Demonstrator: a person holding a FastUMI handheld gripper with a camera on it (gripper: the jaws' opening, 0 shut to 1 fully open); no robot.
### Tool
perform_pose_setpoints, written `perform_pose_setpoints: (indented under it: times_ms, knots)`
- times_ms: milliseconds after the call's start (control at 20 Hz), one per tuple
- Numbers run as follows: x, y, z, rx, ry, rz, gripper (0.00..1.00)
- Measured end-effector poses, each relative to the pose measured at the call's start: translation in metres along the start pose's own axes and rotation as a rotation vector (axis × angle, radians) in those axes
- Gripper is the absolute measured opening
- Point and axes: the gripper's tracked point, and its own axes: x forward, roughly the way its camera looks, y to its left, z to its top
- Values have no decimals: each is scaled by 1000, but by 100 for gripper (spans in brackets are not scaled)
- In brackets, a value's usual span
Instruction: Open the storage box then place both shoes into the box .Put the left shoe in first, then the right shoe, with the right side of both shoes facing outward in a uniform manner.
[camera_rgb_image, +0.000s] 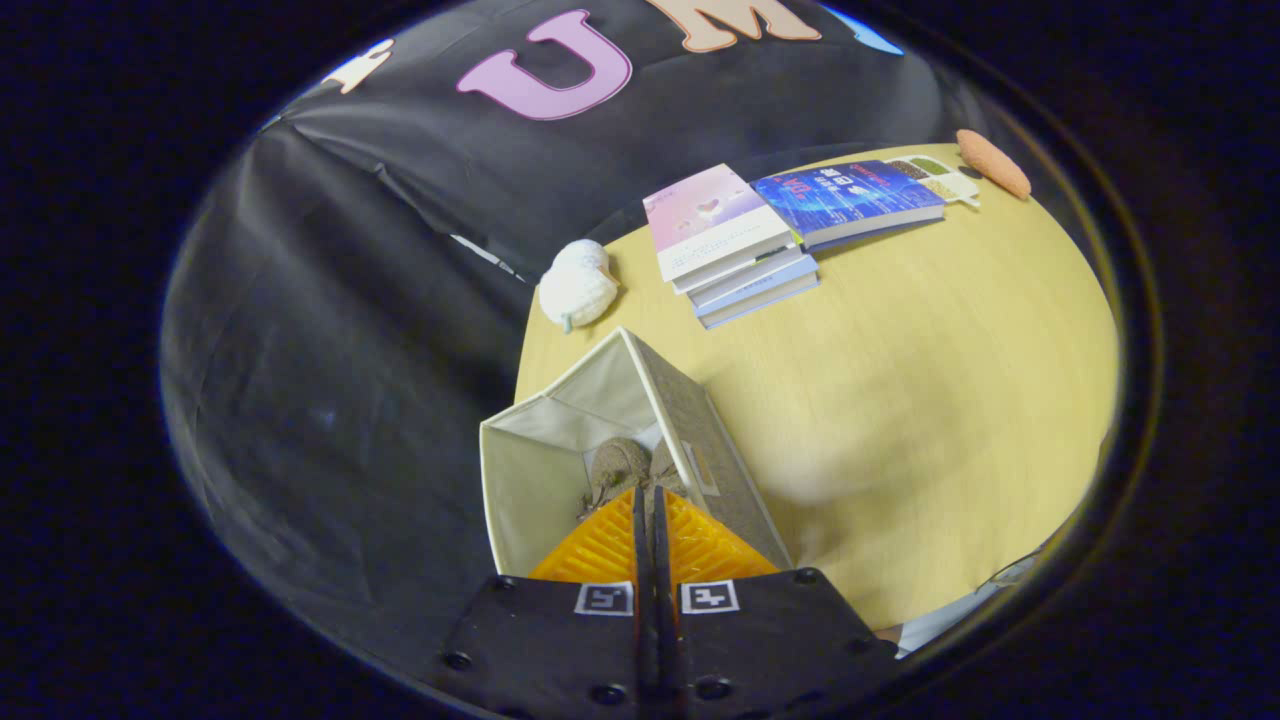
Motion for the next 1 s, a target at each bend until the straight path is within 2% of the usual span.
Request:
perform_pose_setpoints:
  times_ms: [1000]
  knots:
    - [-1, 4, 0, 7, 8, 14, 4]
